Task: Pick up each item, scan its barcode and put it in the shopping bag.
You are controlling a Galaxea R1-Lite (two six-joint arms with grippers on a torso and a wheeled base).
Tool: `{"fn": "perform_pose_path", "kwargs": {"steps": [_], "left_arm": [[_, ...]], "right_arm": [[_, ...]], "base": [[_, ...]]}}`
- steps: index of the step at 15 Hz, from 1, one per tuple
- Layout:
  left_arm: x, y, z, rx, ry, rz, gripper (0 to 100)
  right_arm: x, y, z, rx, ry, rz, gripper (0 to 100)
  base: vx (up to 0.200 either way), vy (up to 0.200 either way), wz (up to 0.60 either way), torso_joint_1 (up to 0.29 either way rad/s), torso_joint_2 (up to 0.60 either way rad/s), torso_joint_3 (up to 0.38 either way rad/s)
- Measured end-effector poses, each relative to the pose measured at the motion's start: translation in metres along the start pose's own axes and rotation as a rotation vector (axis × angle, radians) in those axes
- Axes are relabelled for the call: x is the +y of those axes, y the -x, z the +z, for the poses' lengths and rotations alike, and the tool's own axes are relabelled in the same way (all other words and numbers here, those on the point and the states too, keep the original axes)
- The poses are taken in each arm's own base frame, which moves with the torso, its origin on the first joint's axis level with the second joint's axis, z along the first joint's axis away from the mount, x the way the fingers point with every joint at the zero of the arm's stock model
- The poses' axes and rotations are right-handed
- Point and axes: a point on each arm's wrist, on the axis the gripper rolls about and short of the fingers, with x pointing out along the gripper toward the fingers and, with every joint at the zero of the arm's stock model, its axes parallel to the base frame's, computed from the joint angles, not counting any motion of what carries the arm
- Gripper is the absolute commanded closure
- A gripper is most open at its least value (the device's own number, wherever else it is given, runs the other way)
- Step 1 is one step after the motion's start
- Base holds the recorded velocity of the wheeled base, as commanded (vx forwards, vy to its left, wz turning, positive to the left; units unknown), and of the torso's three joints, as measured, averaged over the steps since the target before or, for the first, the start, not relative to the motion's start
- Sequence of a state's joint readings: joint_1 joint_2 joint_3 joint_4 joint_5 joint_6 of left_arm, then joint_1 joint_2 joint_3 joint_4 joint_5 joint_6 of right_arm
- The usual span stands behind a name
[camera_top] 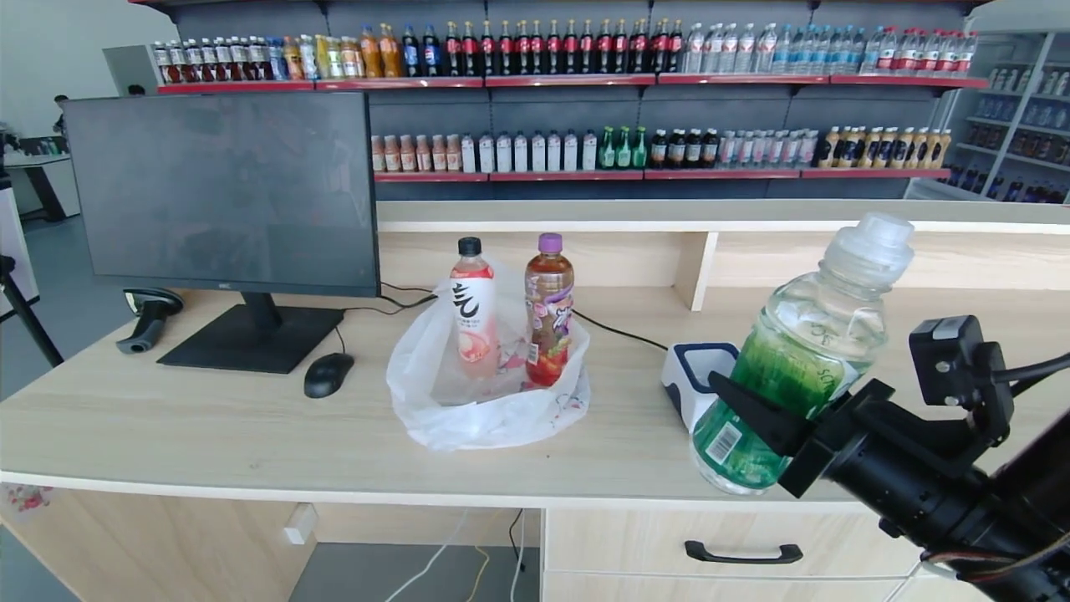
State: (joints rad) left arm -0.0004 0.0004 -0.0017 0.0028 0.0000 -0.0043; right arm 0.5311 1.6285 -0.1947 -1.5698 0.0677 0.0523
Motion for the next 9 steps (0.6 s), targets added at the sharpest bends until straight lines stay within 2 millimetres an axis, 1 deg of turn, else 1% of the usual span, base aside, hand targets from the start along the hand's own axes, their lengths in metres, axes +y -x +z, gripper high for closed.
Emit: {"fn": "perform_pose_path", "kwargs": {"steps": [5,9], "left_arm": [[0.0,0.0,0.0,0.001,0.0,0.0,0],[0.0,0.0,0.0,0.001,0.0,-0.001,0]], "right_arm": [[-0.004,-0.005,0.002,-0.013,0.003,-0.015,100],[-0.005,-0.012,0.005,-0.034,0.01,-0.017,100]], "base": [[0.2,0.0,0.0,0.0,0.0,0.004],[0.0,0.0,0.0,0.0,0.0,0.0]]}}
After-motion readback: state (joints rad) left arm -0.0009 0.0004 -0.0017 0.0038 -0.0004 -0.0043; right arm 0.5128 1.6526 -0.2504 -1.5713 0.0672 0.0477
